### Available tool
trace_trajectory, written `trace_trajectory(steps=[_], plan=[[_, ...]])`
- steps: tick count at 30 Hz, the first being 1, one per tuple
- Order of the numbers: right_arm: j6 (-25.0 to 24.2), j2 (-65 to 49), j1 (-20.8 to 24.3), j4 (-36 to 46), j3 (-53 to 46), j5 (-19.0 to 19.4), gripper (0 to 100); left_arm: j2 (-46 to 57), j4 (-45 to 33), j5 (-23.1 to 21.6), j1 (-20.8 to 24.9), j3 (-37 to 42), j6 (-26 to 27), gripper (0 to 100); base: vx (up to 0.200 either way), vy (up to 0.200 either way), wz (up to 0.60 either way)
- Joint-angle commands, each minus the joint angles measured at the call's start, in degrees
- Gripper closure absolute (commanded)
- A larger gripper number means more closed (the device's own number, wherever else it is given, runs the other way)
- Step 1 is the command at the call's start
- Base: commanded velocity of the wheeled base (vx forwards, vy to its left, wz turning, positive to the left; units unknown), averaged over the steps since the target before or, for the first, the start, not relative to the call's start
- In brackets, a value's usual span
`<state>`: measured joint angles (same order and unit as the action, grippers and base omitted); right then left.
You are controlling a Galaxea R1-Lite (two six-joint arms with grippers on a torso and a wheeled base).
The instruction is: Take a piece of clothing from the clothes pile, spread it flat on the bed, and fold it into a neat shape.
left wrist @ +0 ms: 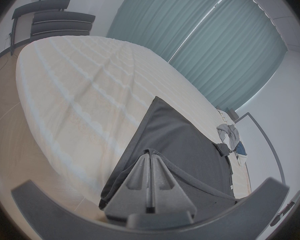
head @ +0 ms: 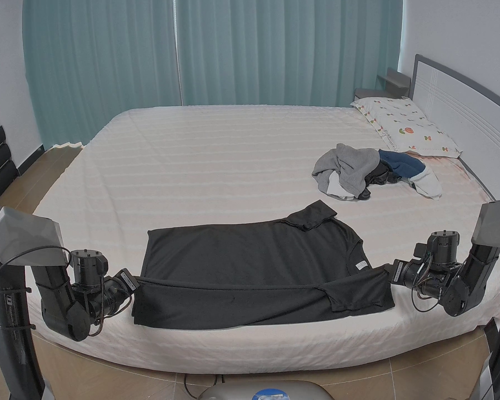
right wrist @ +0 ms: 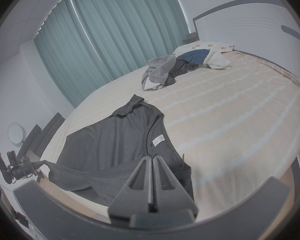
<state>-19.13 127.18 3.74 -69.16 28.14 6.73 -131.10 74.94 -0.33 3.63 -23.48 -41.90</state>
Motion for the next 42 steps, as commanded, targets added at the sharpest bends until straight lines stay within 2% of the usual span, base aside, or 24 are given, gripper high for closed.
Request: trace_trajectory(steps=[1, 10, 20, 27, 33, 42], plan=[[0.0, 2.0, 0.0, 0.0, 1.5, 0.0, 100, -1.5, -0.1, 0.1, -0.3, -1.6, -0.1, 100, 0.000, 0.000, 0.00], [-0.1, 2.5, 0.4, -0.8, 3.0, -0.1, 100, -0.7, 0.1, 0.8, -0.5, -0.3, 0.0, 100, 0.000, 0.000, 0.00], [-0.2, -10.9, 0.2, -0.8, -8.1, 0.9, 100, 10.9, 0.0, 0.4, -3.1, 7.3, 0.2, 100, 0.000, 0.000, 0.00], [-0.1, -15.0, 0.0, -0.9, -14.2, 2.8, 100, 12.3, 0.9, 0.1, -3.2, 11.9, 0.6, 100, 0.000, 0.000, 0.00], [0.0, -14.1, -0.5, -0.7, -13.2, 2.8, 100, 11.5, 1.0, 0.0, -2.2, 10.8, 1.2, 100, 0.000, 0.000, 0.00], [0.0, -5.5, -1.4, 0.0, -4.8, 2.7, 100, 4.7, 0.4, 0.2, -1.2, 2.9, 1.3, 100, 0.000, 0.000, 0.00]])
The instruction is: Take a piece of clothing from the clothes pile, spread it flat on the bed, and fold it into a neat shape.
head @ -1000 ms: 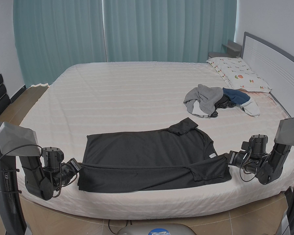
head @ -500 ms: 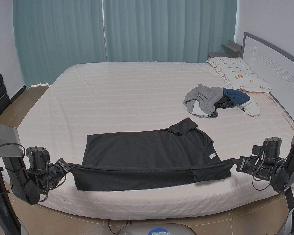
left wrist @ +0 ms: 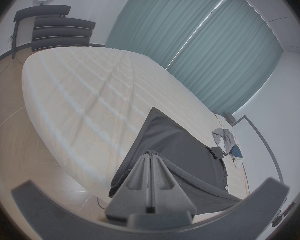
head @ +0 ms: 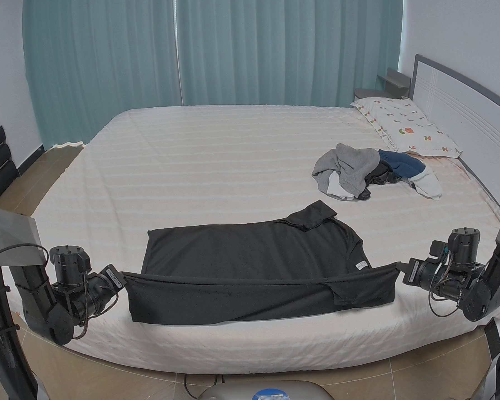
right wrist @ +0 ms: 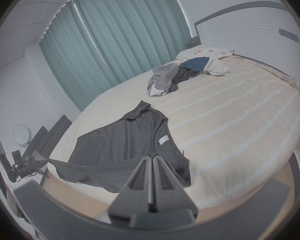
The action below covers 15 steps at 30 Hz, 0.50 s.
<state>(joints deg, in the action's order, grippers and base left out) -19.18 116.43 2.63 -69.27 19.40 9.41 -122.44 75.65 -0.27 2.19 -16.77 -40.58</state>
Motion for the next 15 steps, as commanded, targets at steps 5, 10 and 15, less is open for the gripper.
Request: trace_trajectory(steps=[5, 10, 15], plan=[[-0.1, 9.6, 0.0, 0.0, 8.6, -0.1, 100, -6.8, -0.5, 0.7, 0.1, -8.0, -0.1, 100, 0.000, 0.000, 0.00], [-0.1, 11.4, 0.4, -0.1, 11.2, -0.4, 100, -7.4, -0.6, 0.7, 0.0, -8.6, 0.0, 100, 0.000, 0.000, 0.00], [-0.2, 10.8, 0.5, -0.6, 11.3, -0.4, 100, -6.3, -0.6, 0.7, -0.3, -7.6, 0.0, 100, 0.000, 0.000, 0.00]])
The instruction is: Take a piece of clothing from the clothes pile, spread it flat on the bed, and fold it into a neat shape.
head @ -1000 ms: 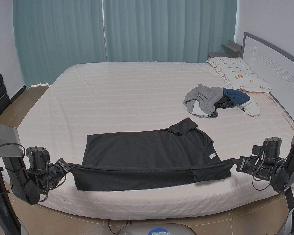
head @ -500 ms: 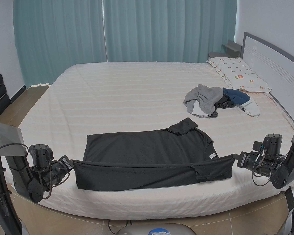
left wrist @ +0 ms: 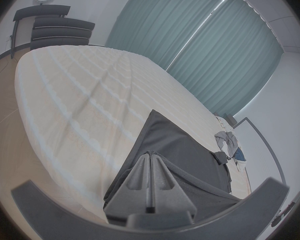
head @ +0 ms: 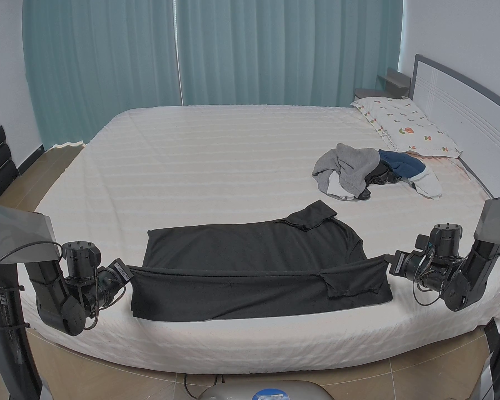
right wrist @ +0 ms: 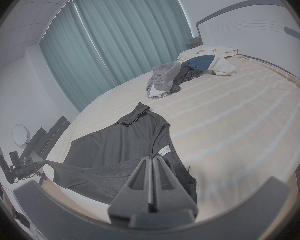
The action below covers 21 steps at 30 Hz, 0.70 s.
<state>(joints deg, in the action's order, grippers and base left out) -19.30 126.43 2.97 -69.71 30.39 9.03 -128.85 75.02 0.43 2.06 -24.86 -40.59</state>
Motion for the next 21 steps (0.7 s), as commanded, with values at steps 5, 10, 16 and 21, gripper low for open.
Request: trace_trajectory(steps=[5, 10, 16, 21], plan=[[0.0, 0.5, 0.2, -0.3, -0.2, -0.2, 100, 2.5, -0.3, 0.0, -0.8, 2.4, 0.0, 100, 0.000, 0.000, 0.00], [0.0, 0.5, 0.2, -0.3, 0.2, -0.2, 100, 1.9, -0.3, -0.1, -0.7, 2.4, 0.1, 100, 0.000, 0.000, 0.00], [0.0, 1.8, 0.5, -0.2, 1.8, -0.2, 100, -2.4, -0.2, -0.2, -0.2, 0.1, 0.3, 100, 0.000, 0.000, 0.00], [0.0, 5.2, 1.6, 0.0, 4.9, -0.6, 100, -5.7, -0.3, -0.1, -0.2, -3.0, 0.2, 100, 0.000, 0.000, 0.00]])
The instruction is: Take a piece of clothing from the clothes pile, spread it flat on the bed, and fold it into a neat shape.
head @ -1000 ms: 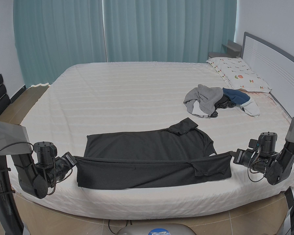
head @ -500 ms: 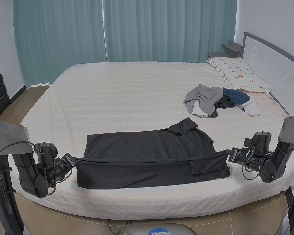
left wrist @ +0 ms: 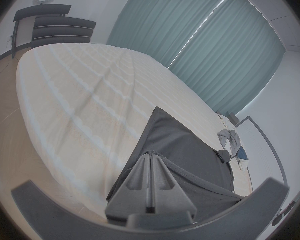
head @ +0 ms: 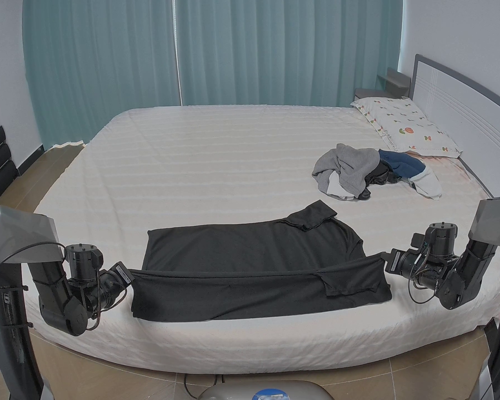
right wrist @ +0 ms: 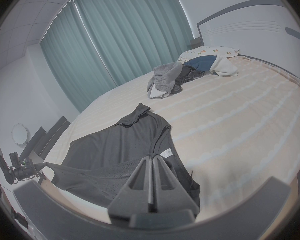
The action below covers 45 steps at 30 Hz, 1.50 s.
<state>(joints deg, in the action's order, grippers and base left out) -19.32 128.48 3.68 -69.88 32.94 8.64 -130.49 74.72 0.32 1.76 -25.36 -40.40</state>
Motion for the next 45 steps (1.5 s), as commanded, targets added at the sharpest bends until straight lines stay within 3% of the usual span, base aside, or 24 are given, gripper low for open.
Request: trace_trajectory(steps=[1, 19, 20, 26, 33, 38, 40, 43, 45], plan=[[0.0, 3.7, 1.0, 0.4, 3.1, -0.2, 100, -4.6, 0.0, 0.0, 0.1, -2.9, 0.0, 100, 0.000, 0.000, 0.00], [0.0, 12.3, 1.3, 0.6, 12.9, -2.1, 100, -8.4, -4.6, 0.0, 0.2, -9.7, -0.1, 100, 0.000, 0.000, 0.00], [0.0, 12.9, 1.3, 0.5, 13.3, -2.0, 0, -8.6, -4.6, 0.0, 0.3, -9.7, -0.1, 0, 0.000, 0.000, 0.00], [-1.3, 13.5, 1.2, 0.0, 14.0, -2.1, 0, -8.7, -4.5, 0.1, 0.2, -10.2, -0.4, 0, 0.000, 0.000, 0.00], [-12.0, 5.4, 1.4, 0.6, 8.5, -2.0, 0, -7.3, -4.4, 0.3, 0.0, -9.2, -3.6, 0, 0.000, 0.000, 0.00], [-18.8, -1.0, 4.1, 1.8, 1.1, -2.0, 0, -2.3, -4.3, 0.2, -0.6, -5.6, -5.1, 0, 0.000, 0.000, 0.00], [-24.2, -3.8, 5.9, 4.0, -2.3, -2.0, 0, 0.7, -4.0, -0.1, -0.7, -2.3, -5.4, 0, 0.000, 0.000, 0.00], [-29.1, -4.6, 7.2, 6.6, -2.8, -2.0, 0, 2.8, -3.9, -0.4, -0.3, 0.7, -7.3, 0, 0.000, 0.000, 0.00], [-33.9, -3.8, 8.3, 8.8, -2.2, -1.4, 0, 3.7, -3.8, -0.6, 0.4, 2.9, -11.8, 0, 0.000, 0.000, 0.00]])
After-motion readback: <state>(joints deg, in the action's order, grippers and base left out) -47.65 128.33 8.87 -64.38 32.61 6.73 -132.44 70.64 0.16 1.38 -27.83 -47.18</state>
